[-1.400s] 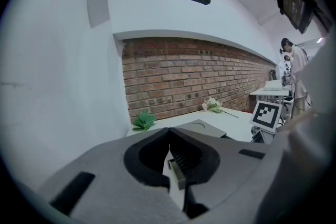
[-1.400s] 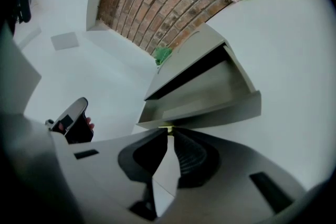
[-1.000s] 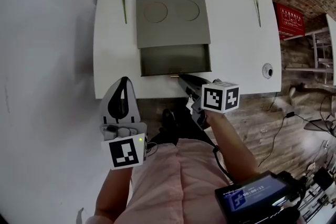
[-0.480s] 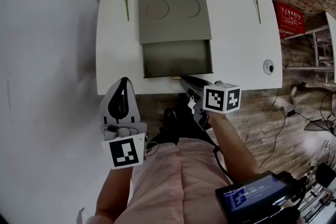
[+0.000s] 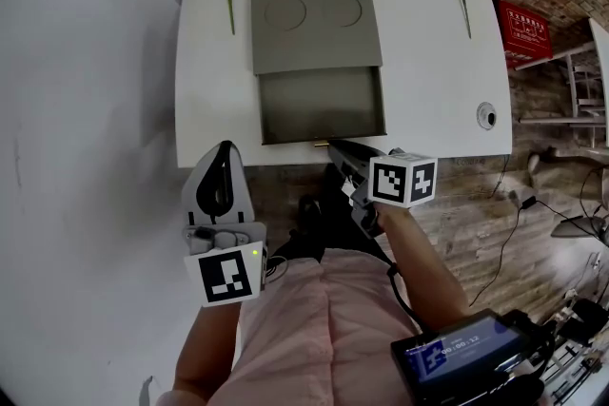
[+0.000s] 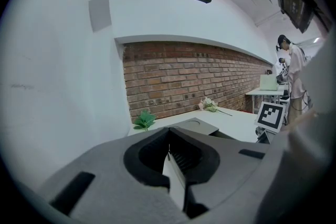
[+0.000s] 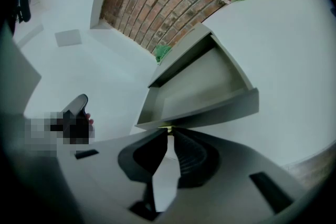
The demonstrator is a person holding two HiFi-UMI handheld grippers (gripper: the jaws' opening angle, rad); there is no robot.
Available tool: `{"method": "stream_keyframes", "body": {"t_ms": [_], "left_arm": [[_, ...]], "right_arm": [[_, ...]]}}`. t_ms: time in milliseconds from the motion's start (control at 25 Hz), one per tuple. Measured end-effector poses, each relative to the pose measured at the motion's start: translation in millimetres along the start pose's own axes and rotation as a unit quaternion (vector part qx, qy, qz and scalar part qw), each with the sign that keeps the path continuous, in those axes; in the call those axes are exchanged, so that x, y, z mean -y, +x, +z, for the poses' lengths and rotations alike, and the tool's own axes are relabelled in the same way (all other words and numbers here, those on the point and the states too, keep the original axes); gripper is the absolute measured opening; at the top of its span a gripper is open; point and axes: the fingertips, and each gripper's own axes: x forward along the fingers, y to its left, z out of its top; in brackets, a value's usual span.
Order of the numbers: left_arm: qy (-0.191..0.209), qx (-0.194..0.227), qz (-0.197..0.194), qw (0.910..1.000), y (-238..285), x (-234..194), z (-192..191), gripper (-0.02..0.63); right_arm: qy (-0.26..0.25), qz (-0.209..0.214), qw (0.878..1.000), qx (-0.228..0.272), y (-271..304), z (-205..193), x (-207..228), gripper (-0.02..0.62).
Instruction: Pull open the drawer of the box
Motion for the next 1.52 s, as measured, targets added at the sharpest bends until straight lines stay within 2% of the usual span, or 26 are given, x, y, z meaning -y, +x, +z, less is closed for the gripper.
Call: {"method": "stream_keyframes", "body": {"t_ms": [800, 1400, 1520], "left_arm": [[0.008, 0.003, -0.016, 0.9998, -19.7, 10.8, -2.8, 0.008], [0.017, 0.019, -0.022, 0.9994, -25.8, 13.2, -1.8, 0.009], [0.012, 0.009, -0.024, 0.9996, -26.3, 14.2, -3.9, 0.009]], "right_arm": [[0.009, 0.002, 1.000, 0.009, -9.8, -28.1, -6.5, 0.044], [0.009, -0.003, 1.000, 0.017, -13.2, -33.3, -3.1, 0.044], [0.006, -0.004, 1.000, 0.019, -13.9, -31.9, -1.6, 0.044]]}}
